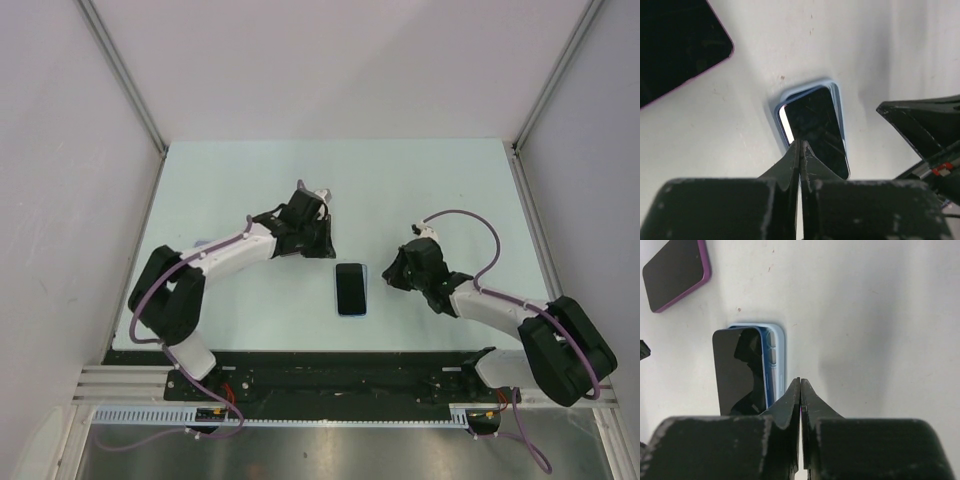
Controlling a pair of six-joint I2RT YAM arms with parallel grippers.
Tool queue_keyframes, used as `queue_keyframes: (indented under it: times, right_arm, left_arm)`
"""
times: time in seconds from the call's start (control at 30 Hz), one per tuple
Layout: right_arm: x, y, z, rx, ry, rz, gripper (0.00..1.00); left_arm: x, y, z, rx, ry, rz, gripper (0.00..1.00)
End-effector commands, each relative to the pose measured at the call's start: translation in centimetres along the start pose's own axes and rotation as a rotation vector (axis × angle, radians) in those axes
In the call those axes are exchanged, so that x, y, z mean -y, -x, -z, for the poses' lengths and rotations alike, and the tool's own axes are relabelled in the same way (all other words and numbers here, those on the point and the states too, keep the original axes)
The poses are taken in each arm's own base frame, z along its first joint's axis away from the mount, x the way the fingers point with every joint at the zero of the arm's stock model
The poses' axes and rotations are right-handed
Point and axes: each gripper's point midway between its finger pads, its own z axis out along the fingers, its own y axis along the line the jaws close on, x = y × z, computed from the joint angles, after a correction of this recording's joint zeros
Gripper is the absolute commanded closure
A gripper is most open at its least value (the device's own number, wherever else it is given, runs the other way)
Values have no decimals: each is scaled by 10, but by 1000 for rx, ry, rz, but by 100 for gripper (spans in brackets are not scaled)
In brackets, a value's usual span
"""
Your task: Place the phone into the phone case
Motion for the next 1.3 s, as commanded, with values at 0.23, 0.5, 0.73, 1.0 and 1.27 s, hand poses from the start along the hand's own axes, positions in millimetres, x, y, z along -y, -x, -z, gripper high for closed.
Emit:
queue_keyframes:
  times: [0.23,0.5,0.73,1.0,1.27]
  right_arm:
    - [7,14,-23,51,-83,1,100]
    - [0,8,-36,48,-86,18,100]
    - [-12,-2,-47,28,-75,37,100]
    - [-16,-8,-54,11,-69,24,100]
    - [-23,-14,-59,0,-43,11,100]
  left_arm:
    - [-21,-9,-30,-70,99,-7,100]
    - [-16,-18,-40,-92,53,6,100]
    - [-14,-28,-48,-123,52,1,100]
    - [-7,-38,-56,-149,31,-6,100]
    - [12,-37,-55,-126,-48,-7,100]
